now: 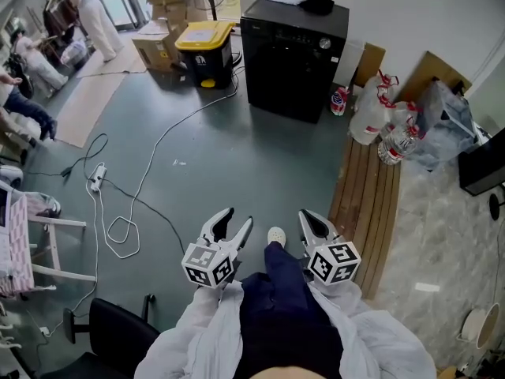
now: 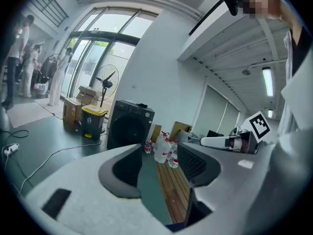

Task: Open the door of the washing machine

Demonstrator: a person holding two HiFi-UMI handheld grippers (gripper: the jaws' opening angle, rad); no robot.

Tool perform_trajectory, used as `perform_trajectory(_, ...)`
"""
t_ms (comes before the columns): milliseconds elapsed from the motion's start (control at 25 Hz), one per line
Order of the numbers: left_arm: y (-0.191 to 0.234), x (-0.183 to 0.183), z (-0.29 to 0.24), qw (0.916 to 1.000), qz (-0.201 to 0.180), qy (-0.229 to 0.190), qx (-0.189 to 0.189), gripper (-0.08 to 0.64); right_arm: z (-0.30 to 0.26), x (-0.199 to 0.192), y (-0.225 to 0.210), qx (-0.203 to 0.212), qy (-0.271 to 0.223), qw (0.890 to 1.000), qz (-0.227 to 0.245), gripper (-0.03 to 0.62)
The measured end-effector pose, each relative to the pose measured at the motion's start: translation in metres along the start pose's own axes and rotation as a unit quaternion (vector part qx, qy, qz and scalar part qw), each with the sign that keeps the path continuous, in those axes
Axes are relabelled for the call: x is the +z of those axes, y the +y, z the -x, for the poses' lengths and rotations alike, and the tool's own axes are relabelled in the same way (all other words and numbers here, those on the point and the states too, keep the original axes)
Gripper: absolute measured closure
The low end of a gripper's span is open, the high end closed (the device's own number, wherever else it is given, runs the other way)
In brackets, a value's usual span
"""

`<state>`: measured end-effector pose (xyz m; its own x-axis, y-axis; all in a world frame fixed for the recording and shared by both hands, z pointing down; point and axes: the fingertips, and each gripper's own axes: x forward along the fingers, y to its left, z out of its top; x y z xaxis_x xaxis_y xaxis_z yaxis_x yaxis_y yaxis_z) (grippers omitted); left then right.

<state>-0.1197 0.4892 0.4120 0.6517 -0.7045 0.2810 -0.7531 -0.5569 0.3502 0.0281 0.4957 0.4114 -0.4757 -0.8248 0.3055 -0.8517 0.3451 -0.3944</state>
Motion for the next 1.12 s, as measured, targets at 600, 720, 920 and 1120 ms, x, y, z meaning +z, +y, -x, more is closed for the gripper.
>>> perform_trajectory(600,0.072,0.074,-0.134,0.9984,0.008,-0.029,0.048,0.341,-0.122,0.086,-0.095,0.029,0.01,0.999,0.019,0.584)
perform_trajectory(720,0.076,0.079,-0.15,0.998,0.009,-0.034,0.052,0.341,-0.139,0.092,-0.108,0.035,0.013,0.999,0.022,0.584)
perform_trajectory(920,0.083,0.075,-0.16,0.9978,0.015,-0.026,0.059,0.341,-0.155,0.094,-0.113,0.046,0.024,0.998,0.022,0.584)
perform_trajectory(1120,0.093,0.075,-0.175,0.9974,0.026,-0.024,0.063,0.341,-0.168,0.088,-0.124,0.045,0.04,0.998,0.005,0.584)
